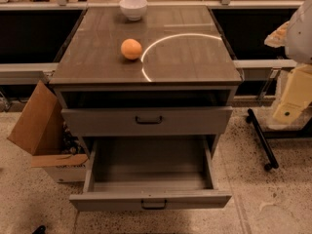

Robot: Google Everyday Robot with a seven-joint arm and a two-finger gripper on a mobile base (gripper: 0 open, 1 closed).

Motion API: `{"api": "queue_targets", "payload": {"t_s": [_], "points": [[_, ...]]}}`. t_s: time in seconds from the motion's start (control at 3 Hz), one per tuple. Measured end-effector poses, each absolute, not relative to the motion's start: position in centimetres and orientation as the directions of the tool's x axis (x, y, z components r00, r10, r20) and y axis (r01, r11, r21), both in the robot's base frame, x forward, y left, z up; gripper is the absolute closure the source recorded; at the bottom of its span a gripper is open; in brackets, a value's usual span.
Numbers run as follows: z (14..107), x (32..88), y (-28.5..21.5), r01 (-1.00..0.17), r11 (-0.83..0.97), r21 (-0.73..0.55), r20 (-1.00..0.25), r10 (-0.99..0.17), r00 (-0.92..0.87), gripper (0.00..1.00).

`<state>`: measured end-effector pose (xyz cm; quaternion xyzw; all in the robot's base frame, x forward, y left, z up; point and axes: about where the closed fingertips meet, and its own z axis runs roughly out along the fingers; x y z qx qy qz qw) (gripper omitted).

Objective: Close middle drawer

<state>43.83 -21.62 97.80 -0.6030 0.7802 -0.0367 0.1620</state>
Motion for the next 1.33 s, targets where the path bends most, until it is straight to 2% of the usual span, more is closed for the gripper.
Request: {"api": "queue_targets", "payload": {"t_s": [0.67,1.33], "points": [[96.1,43.0,-21.2,-0.931,0.292,-0.22,-0.232,-0.943,-0.241,0.0],[87.2,38.5,-18.8,-0.929,0.37,-0.01,-0.349,-0.872,-0.344,0.0]]}}
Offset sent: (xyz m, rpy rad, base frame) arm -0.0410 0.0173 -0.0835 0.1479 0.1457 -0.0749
